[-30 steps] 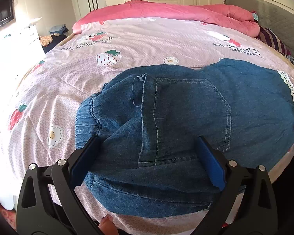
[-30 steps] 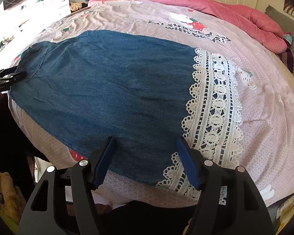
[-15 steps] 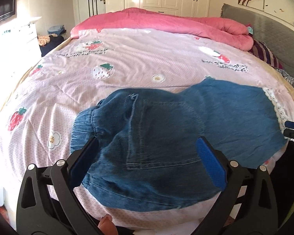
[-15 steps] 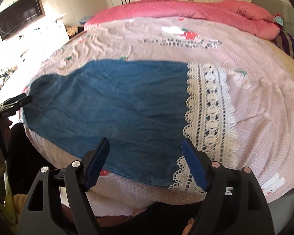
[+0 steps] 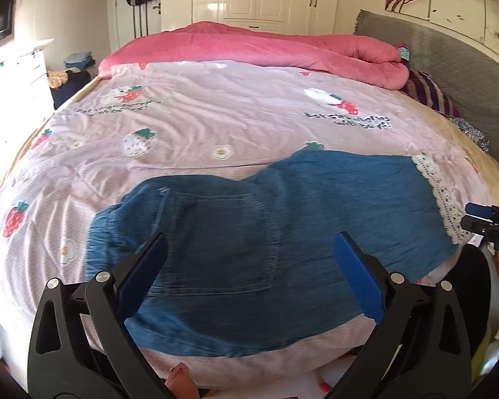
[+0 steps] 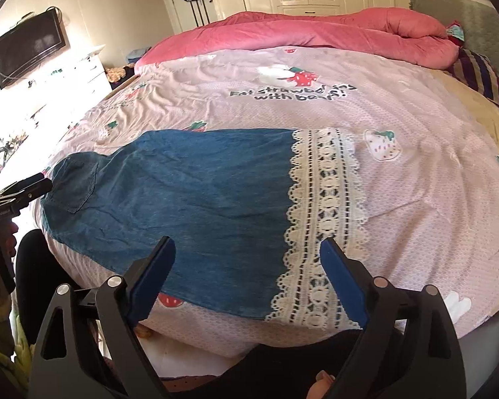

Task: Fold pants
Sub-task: 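Release the leg and move the right gripper toward the lace hem again, then grasp the lace hems with the right gripper and lift them toward the waistband, then lay the lace hems over the denim seat and open the right gripper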

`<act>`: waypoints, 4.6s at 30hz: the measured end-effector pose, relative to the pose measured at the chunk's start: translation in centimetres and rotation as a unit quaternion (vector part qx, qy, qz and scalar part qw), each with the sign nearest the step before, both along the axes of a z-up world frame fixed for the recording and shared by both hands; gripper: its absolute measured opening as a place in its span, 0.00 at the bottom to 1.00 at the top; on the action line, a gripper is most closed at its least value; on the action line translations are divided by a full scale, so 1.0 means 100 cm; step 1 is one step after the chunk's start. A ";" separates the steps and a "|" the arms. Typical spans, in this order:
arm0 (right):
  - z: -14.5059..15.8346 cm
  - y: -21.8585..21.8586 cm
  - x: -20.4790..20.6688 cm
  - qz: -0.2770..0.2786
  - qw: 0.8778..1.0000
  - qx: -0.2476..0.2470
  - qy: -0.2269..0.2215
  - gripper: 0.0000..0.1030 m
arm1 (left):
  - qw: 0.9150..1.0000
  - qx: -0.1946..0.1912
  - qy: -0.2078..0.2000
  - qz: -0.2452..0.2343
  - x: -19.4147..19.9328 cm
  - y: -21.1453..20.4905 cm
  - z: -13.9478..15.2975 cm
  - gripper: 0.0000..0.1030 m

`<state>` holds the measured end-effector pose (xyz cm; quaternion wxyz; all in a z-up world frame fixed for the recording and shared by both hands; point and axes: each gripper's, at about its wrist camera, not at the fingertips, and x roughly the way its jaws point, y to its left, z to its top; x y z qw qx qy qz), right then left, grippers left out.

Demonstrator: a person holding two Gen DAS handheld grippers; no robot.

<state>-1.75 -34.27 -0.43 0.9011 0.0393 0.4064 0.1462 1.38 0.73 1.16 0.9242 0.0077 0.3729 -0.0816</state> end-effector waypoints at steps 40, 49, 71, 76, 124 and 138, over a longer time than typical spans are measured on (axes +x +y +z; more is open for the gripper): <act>0.003 -0.074 0.097 0.021 0.995 0.081 0.053 0.90 | 0.952 0.064 0.021 -0.299 -0.020 -0.266 -0.052 0.90; -0.021 -0.073 0.135 0.035 0.990 0.113 0.078 0.90 | 0.937 0.098 0.014 -0.334 -0.028 -0.291 -0.069 0.78; -0.037 -0.060 0.146 0.092 0.977 0.159 0.112 0.28 | 0.932 0.091 0.003 -0.352 -0.025 -0.302 -0.086 0.62; -0.031 -0.056 0.141 0.094 0.978 0.159 0.101 0.25 | 0.926 0.113 -0.012 -0.361 -0.031 -0.311 -0.088 0.54; 0.002 0.153 0.162 0.053 0.987 0.045 0.145 0.21 | 0.966 -0.135 0.079 -0.205 -0.042 -0.108 -0.076 0.06; -0.006 0.195 0.158 0.105 0.981 0.041 0.159 0.57 | 0.967 -0.147 0.099 -0.181 -0.041 -0.093 -0.084 0.06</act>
